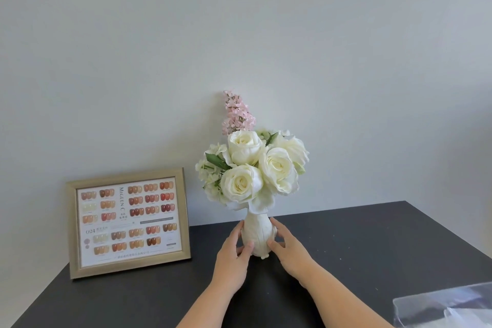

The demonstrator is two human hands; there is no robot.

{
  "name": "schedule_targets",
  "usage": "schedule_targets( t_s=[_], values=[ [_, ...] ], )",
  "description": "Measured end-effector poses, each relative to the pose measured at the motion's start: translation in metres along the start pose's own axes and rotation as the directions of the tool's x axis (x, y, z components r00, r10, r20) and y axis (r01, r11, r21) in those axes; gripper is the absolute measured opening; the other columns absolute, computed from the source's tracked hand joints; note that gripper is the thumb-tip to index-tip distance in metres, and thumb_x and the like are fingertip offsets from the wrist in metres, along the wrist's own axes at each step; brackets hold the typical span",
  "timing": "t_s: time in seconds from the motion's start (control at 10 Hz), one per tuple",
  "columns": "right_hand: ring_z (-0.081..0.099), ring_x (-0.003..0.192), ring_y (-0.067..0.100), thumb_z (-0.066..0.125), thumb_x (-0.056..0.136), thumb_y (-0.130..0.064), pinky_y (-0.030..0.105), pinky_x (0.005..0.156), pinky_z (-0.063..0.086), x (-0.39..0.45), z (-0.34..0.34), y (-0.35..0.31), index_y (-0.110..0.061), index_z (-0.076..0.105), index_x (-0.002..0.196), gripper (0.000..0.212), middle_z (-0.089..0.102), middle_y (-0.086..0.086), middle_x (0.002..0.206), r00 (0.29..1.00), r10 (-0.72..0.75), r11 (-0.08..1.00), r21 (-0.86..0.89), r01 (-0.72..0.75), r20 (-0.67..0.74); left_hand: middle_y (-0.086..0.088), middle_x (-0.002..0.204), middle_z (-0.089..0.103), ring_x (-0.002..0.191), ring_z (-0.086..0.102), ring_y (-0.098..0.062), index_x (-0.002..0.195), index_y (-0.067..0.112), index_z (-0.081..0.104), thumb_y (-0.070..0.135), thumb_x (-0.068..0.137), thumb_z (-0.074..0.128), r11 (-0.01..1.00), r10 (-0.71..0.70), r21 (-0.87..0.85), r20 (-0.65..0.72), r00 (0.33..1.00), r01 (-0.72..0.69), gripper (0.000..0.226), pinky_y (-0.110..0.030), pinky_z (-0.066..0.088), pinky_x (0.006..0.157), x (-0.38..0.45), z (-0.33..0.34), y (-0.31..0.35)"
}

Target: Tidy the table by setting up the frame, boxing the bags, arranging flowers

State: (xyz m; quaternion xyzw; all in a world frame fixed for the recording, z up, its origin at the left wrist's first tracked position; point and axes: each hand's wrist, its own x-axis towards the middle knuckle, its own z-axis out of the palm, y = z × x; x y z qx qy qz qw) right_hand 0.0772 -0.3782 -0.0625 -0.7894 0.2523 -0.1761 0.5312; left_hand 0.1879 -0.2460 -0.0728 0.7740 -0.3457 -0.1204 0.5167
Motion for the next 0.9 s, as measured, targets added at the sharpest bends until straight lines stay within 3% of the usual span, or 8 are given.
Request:
schedule_targets(
  t_s=[0.1, 0.2, 0.3, 0.5, 0.6, 0.7, 0.8, 0.9],
  values=[
    [0.052, 0.109, 0.003, 0.046, 0.101, -0.029, 0.020, 0.088, 0.039, 0.008, 0.001, 0.002, -0.042, 0.025, 0.150, 0.055, 0.048, -0.009, 0.143, 1.000, 0.009, 1.000, -0.021, -0.009, -0.017, 0.014, 0.150, 0.044, 0.107, 0.061, -0.002, 0.151, 0.040, 0.029, 0.035, 0.098, 0.056, 0.999, 0.026, 0.041, -0.011, 1.000, -0.025, 0.059, -0.013, 0.044, 0.084, 0.006, 0.004, -0.002],
    [0.047, 0.128, 0.015, 0.045, 0.101, -0.030, 0.028, 0.099, 0.038, 0.015, 0.001, 0.002, -0.041, 0.024, 0.150, 0.055, 0.043, -0.007, 0.149, 0.999, 0.020, 0.999, -0.038, -0.021, -0.031, 0.011, 0.149, 0.045, 0.108, 0.062, -0.005, 0.152, 0.038, 0.029, 0.036, 0.099, 0.055, 0.996, 0.040, 0.075, -0.022, 0.999, -0.039, 0.059, -0.028, 0.049, 0.097, 0.011, 0.006, -0.004],
    [0.042, 0.135, 0.018, 0.045, 0.101, -0.030, 0.030, 0.102, 0.038, 0.018, 0.001, 0.002, -0.040, 0.024, 0.150, 0.055, 0.041, -0.006, 0.151, 0.999, 0.013, 0.999, -0.039, -0.014, -0.029, 0.010, 0.148, 0.046, 0.109, 0.061, -0.005, 0.151, 0.038, 0.029, 0.035, 0.099, 0.054, 0.994, 0.039, 0.102, -0.037, 0.999, -0.036, 0.058, -0.031, 0.049, 0.099, 0.016, 0.007, -0.004],
    [0.049, 0.125, 0.014, 0.047, 0.100, -0.029, 0.025, 0.096, 0.039, 0.016, 0.001, -0.001, -0.042, 0.024, 0.150, 0.056, 0.044, -0.006, 0.149, 0.999, 0.031, 0.999, -0.027, -0.031, -0.033, 0.011, 0.148, 0.046, 0.114, 0.060, -0.006, 0.152, 0.039, 0.027, 0.036, 0.099, 0.055, 0.991, 0.013, 0.131, -0.034, 0.999, -0.009, 0.060, -0.028, 0.046, 0.099, 0.014, 0.009, -0.005],
    [0.052, 0.120, 0.011, 0.050, 0.099, -0.028, 0.029, 0.100, 0.040, 0.010, 0.001, -0.001, -0.040, 0.021, 0.151, 0.061, 0.041, -0.008, 0.151, 0.998, 0.030, 1.000, -0.007, -0.030, -0.048, 0.012, 0.148, 0.047, 0.119, 0.057, -0.007, 0.152, 0.040, 0.025, 0.036, 0.099, 0.055, 0.989, 0.009, 0.146, -0.016, 1.000, -0.007, 0.062, -0.027, 0.045, 0.100, 0.011, 0.008, -0.006],
    [0.051, 0.125, 0.012, 0.054, 0.096, -0.025, 0.027, 0.097, 0.040, 0.002, -0.002, -0.001, -0.040, 0.021, 0.152, 0.066, 0.037, -0.008, 0.152, 0.998, 0.040, 0.999, 0.001, -0.040, -0.056, 0.013, 0.146, 0.049, 0.120, 0.056, -0.005, 0.153, 0.039, 0.023, 0.035, 0.098, 0.056, 0.987, 0.002, 0.160, -0.010, 1.000, 0.000, 0.064, -0.025, 0.044, 0.101, 0.004, 0.006, -0.006],
    [0.052, 0.117, 0.007, 0.054, 0.095, -0.023, 0.022, 0.091, 0.039, -0.014, -0.005, 0.004, -0.041, 0.029, 0.149, 0.062, 0.044, -0.009, 0.143, 0.993, 0.047, 0.999, -0.008, -0.048, -0.104, 0.015, 0.147, 0.049, 0.128, 0.050, -0.006, 0.155, 0.035, 0.021, 0.037, 0.098, 0.056, 0.983, -0.009, 0.186, -0.019, 1.000, 0.012, 0.068, -0.023, 0.036, 0.103, -0.005, 0.003, -0.012],
    [0.052, 0.117, 0.004, 0.053, 0.095, -0.022, 0.020, 0.090, 0.038, -0.035, -0.003, 0.012, -0.050, 0.046, 0.128, 0.044, 0.053, -0.016, 0.126, 0.991, 0.025, 1.000, -0.002, -0.026, -0.133, 0.014, 0.149, 0.046, 0.135, 0.043, -0.009, 0.155, 0.036, 0.021, 0.044, 0.097, 0.053, 0.928, 0.005, 0.373, -0.019, 1.000, 0.002, 0.067, -0.027, 0.034, 0.108, -0.017, 0.000, -0.014]
  ],
)
